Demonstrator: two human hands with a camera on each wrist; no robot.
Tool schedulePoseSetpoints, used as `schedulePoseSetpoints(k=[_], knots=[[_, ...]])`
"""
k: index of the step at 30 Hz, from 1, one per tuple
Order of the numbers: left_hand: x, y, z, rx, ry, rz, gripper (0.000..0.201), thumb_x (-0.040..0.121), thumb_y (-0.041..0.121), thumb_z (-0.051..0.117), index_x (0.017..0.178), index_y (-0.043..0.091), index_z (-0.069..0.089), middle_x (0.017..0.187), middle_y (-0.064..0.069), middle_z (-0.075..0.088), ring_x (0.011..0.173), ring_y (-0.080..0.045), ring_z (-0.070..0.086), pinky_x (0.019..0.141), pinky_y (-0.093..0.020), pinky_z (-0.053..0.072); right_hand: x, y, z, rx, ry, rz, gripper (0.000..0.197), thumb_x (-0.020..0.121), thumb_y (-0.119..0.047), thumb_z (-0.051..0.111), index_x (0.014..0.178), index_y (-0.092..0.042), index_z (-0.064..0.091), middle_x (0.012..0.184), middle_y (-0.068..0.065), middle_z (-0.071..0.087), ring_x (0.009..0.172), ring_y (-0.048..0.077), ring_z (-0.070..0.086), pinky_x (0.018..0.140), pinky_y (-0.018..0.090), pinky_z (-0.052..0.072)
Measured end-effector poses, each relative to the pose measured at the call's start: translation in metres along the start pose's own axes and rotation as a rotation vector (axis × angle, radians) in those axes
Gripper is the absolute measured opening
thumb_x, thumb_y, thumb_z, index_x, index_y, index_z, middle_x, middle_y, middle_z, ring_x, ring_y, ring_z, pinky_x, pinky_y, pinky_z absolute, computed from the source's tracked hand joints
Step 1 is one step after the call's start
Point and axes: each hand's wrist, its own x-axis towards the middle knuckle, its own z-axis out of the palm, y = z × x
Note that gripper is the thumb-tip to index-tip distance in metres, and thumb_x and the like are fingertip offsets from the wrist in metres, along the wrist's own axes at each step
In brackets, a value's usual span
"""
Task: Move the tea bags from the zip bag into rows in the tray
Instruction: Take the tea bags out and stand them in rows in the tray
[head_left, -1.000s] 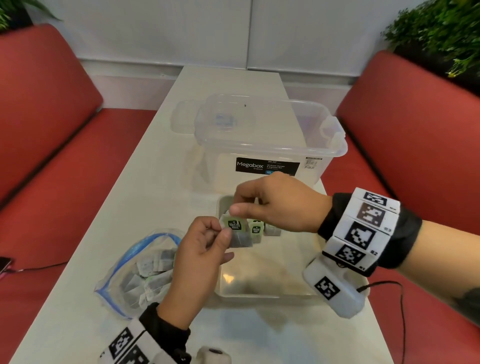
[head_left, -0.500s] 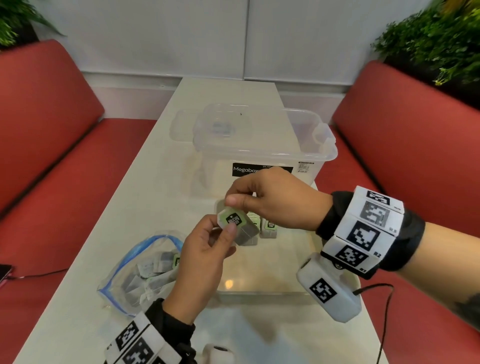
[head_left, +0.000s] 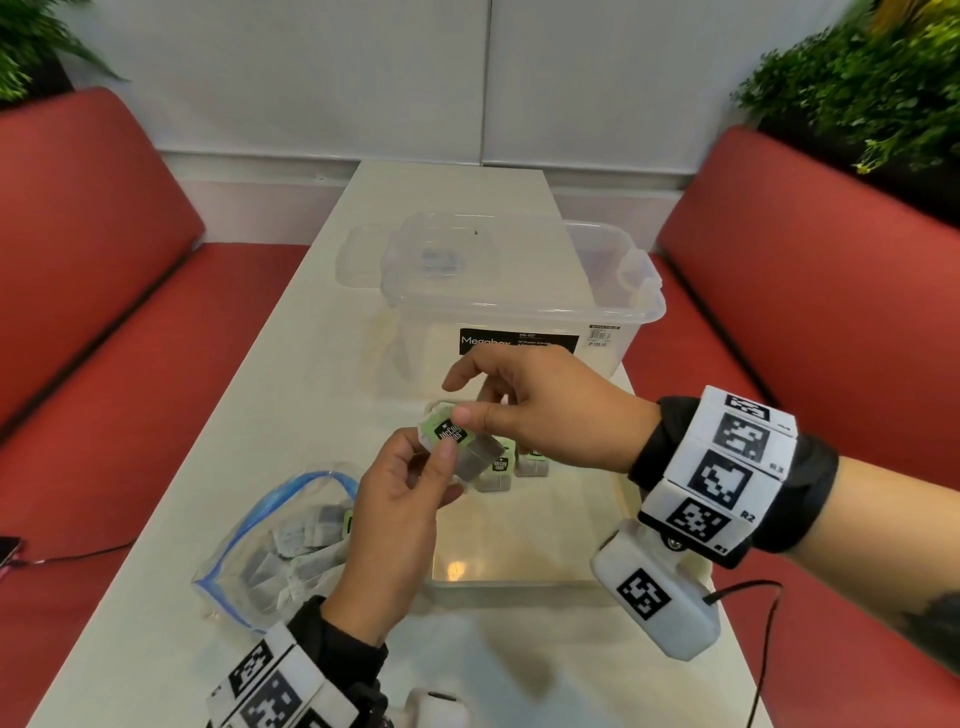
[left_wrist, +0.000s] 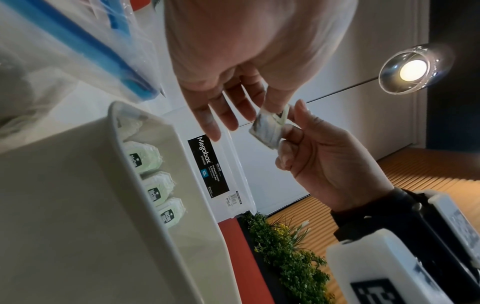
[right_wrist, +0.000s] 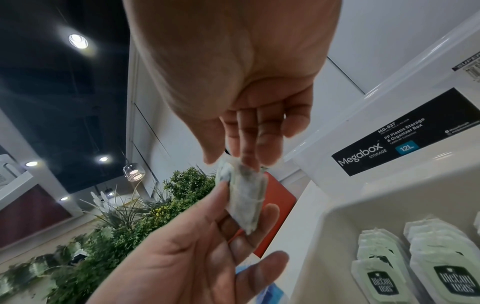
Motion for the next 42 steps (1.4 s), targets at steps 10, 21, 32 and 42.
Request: schedulePoseSetpoints(k=[10,21,32,42], knots=[[0.001,0.003,-0.004,0.150,-0.074,0.054,0.007,0.087,0.022,0.063,0.093,0.021,0.060,0.087,0.003,0.072,0.086,-0.017,0.068,0.078,-0.033,0.055,0.001,0.001,0.002,-0.169,-0.007,-0.066,0.008,0.087,-0.030,0.064,0.089,-0.023,0.069,0.074,-0.014,0.063,0.060,-0.014,0.051,0.059,0.012,0.036],[0.005,-0.002,-0.002,0.315,-0.120,0.053,0.024,0.077,0.020,0.072,0.093,0.033,0.058,0.087,0.005,0.068,0.079,-0.014,0.066,0.073,-0.041,0.056,0.001,0.006,-0.010,-0.258,-0.047,-0.070,0.006,0.080,-0.027,0.072,0.084,-0.022,0.071,0.078,-0.008,0.065,0.061,0.000,0.050,0.063,0.015,0.040],[-0.004,-0.020,-0.038,0.964,-0.327,0.318,0.039,0.067,0.028,0.081,0.086,0.045,0.052,0.092,0.030,0.059,0.093,0.006,0.049,0.080,-0.019,0.034,0.025,0.071,-0.014,-0.614,-0.169,0.231,0.007,0.075,-0.027,0.075,0.079,-0.024,0.070,0.072,-0.011,0.061,0.070,0.010,0.055,0.063,0.023,0.043],[-0.007,-0.029,-0.048,1.109,-0.336,0.327,0.032,0.061,0.045,0.067,0.086,0.046,0.047,0.091,0.041,0.049,0.094,0.014,0.040,0.077,-0.024,0.017,0.047,0.104,0.020,-0.769,-0.350,0.309,0.006,0.080,-0.023,0.066,0.085,-0.022,0.070,0.086,0.000,0.068,0.077,0.020,0.059,0.064,0.026,0.045]])
